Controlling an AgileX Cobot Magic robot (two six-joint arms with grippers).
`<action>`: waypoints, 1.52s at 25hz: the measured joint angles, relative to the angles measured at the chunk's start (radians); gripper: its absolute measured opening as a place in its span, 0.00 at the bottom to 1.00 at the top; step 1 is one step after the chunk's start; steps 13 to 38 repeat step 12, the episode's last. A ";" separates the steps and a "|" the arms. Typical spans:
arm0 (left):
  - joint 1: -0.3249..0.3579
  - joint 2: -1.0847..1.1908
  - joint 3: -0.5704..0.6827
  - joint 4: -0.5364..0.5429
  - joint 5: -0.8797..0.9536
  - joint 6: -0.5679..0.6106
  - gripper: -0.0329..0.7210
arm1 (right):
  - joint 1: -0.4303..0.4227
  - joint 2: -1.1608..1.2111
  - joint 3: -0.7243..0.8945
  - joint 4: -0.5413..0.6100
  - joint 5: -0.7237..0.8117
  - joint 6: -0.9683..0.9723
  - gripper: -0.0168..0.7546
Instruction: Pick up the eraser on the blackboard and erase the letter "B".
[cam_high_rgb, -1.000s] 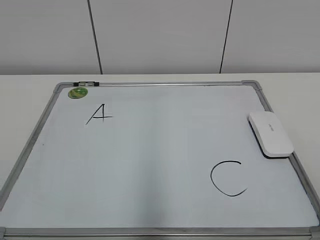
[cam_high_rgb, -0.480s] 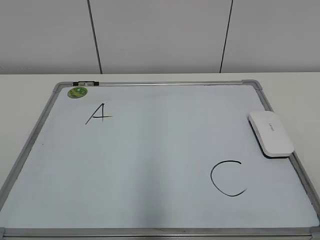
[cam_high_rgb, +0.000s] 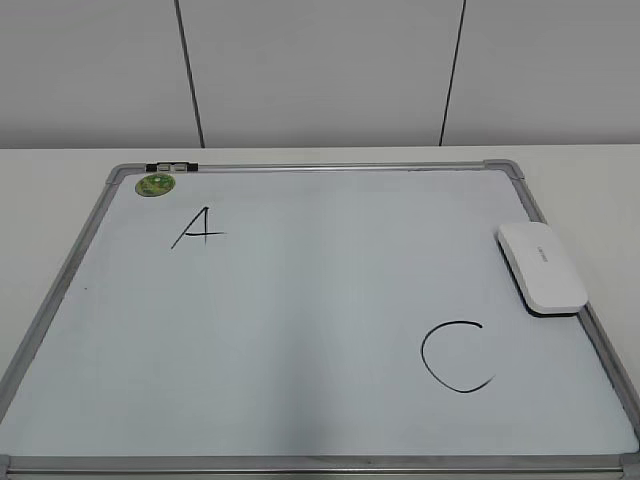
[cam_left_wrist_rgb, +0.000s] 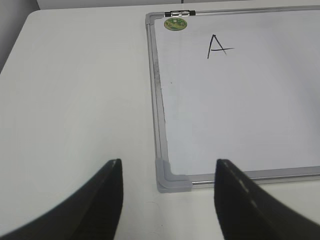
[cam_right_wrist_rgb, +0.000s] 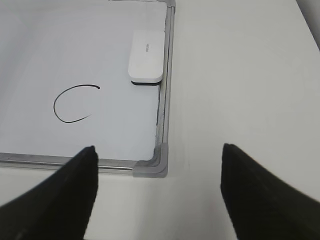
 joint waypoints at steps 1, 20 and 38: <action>0.000 0.000 0.000 0.000 0.000 0.000 0.60 | 0.000 0.000 0.000 0.000 0.000 0.000 0.78; 0.000 0.000 0.000 0.000 0.000 0.000 0.60 | 0.000 0.000 0.000 0.000 0.000 0.000 0.78; 0.000 0.000 0.000 0.000 0.000 0.000 0.60 | 0.000 0.000 0.000 0.000 0.000 0.000 0.78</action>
